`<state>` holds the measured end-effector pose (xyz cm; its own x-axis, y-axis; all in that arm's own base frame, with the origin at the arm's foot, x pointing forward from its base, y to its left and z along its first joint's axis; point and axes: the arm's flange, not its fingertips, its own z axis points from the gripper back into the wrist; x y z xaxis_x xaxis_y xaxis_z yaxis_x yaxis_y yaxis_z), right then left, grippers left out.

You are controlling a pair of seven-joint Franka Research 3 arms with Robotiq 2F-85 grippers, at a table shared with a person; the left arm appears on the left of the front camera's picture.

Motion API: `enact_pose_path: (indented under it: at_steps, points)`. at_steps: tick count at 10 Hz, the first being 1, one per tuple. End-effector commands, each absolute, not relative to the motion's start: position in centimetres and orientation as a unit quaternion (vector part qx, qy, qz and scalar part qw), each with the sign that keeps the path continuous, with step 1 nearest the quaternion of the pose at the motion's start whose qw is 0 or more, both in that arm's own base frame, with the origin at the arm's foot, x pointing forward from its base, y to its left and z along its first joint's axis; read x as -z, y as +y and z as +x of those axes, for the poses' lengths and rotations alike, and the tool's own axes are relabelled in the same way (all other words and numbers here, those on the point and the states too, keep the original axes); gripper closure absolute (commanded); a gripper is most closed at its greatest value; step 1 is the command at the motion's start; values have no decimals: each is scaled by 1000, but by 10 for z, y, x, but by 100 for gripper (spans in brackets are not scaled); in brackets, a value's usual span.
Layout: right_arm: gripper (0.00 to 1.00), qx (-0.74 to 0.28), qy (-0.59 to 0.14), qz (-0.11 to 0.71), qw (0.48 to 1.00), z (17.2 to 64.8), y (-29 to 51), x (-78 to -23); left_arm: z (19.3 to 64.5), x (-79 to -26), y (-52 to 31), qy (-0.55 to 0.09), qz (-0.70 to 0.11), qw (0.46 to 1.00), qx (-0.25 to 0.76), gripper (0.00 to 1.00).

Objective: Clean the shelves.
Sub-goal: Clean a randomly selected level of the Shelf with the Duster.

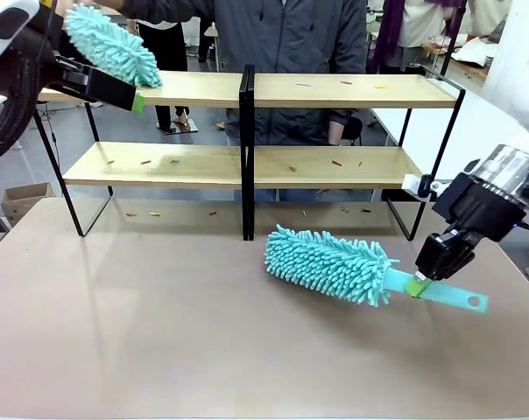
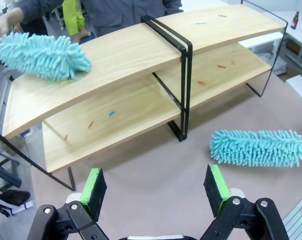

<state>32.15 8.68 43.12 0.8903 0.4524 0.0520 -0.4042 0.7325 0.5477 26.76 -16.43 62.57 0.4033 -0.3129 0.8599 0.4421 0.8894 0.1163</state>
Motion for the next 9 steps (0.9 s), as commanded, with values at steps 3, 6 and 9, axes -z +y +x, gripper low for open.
enact_pose_path:
  at_steps: [3,6,9]
  points:
    - [88,-213,-14,328,920,353,84,-400,267,-623,-163,-500,-66,833,227,0]
    - [88,-220,-54,342,912,391,89,-370,267,-623,-163,-500,-66,833,227,0]
    - [88,-220,-78,334,913,422,101,-348,267,-623,-163,-500,-66,833,227,0]
